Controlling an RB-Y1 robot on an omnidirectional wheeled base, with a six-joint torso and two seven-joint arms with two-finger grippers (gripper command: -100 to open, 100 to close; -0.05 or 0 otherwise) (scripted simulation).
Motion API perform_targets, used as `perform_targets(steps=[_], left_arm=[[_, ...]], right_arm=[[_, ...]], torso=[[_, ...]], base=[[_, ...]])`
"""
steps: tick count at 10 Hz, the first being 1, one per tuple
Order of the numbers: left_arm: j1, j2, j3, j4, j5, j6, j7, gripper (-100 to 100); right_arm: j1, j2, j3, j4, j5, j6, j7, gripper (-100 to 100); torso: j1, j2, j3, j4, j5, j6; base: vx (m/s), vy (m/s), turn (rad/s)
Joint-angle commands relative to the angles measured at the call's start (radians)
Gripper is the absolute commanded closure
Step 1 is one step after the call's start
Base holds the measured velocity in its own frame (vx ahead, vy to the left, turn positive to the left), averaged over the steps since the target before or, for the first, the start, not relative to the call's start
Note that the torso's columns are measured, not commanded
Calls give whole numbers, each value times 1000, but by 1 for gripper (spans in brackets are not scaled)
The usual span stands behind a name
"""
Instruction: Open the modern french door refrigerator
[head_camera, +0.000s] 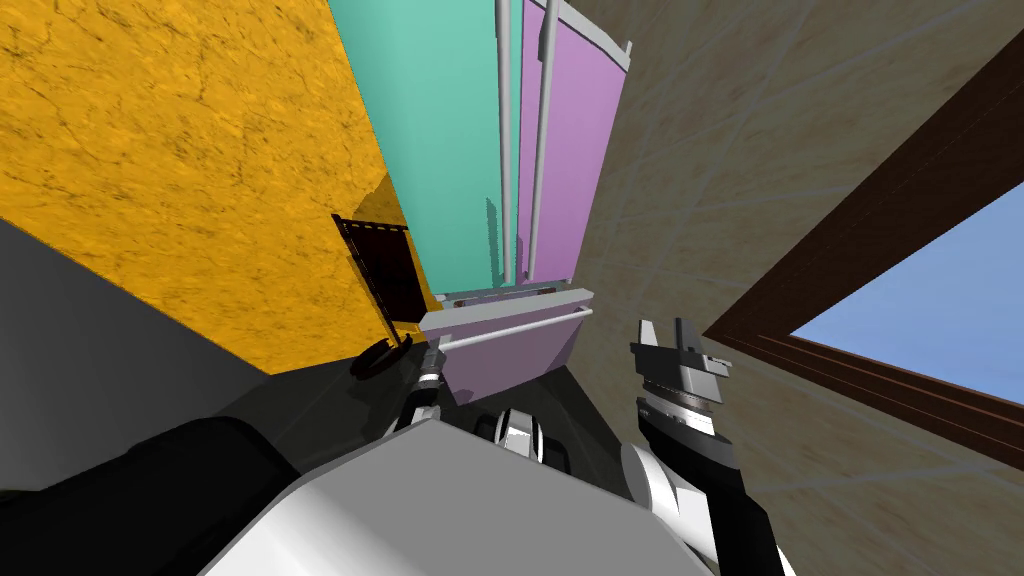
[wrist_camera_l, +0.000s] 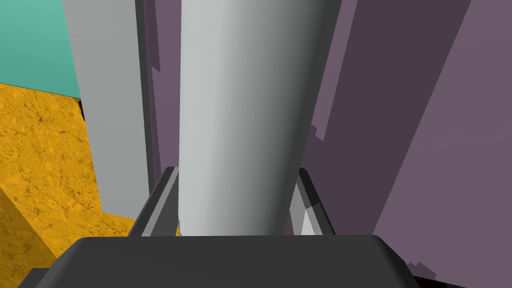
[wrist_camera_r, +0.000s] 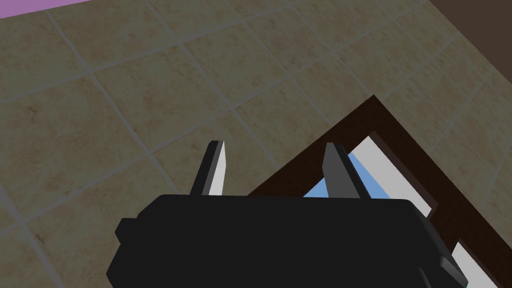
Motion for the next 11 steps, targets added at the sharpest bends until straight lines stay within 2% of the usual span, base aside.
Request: perform_targets(steps=[1, 2, 3, 4, 5, 6, 8, 9, 10, 11], left_arm=[[-53, 20, -11, 69, -3, 5, 20, 100], [-100, 63, -23, 105, -10, -6, 53, 100], [-122, 63, -23, 126, -10, -6, 53, 100], [-124, 63, -23, 149, -10, -6, 53, 100], [-172, 106, -36, 190, -17, -16, 86, 100], [-195, 106, -36, 220, -17, -16, 86, 100], [-195, 106, -36, 241, -17, -16, 86, 100], [-243, 149, -49, 269, -24, -27, 118, 100], [-266, 149, -49, 298, -24, -27, 118, 100], [-266, 149, -49, 325, -24, -27, 118, 100]], right_arm=[[0, 0, 0, 0, 0, 0, 0, 0], [0, 0, 0, 0, 0, 0, 0, 0], [0, 0, 0, 0, 0, 0, 0, 0], [0, 0, 0, 0, 0, 0, 0, 0], [0, 0, 0, 0, 0, 0, 0, 0], [0, 0, 0, 0, 0, 0, 0, 0], [0, 0, 0, 0, 0, 0, 0, 0], [0, 0, 0, 0, 0, 0, 0, 0], [0, 0, 0, 0, 0, 0, 0, 0], [0, 0, 0, 0, 0, 0, 0, 0]], torso=[[-1, 0, 0, 1, -1, 4], [1, -4, -2, -2, 2, 6], [-1, -3, -2, -2, 1, 2], [-3, -3, -2, -1, 1, 5], [-3, -7, -4, -4, 3, 8], [-6, -7, -4, -5, 2, 7], [-3, -9, -5, -5, 3, 10], [-1, -11, -6, -6, 4, 10], [-4, -8, -5, -5, 2, 6], [-5, -6, -3, -5, 2, 8]], base=[[-45, -26, -6], [-71, -59, 185], [-67, -73, 135], [-27, -42, 1], [-63, -103, 196], [-67, -94, 152], [-15, -12, -6], [-39, -57, 191], [-46, -83, 141], [-31, -38, 3]])
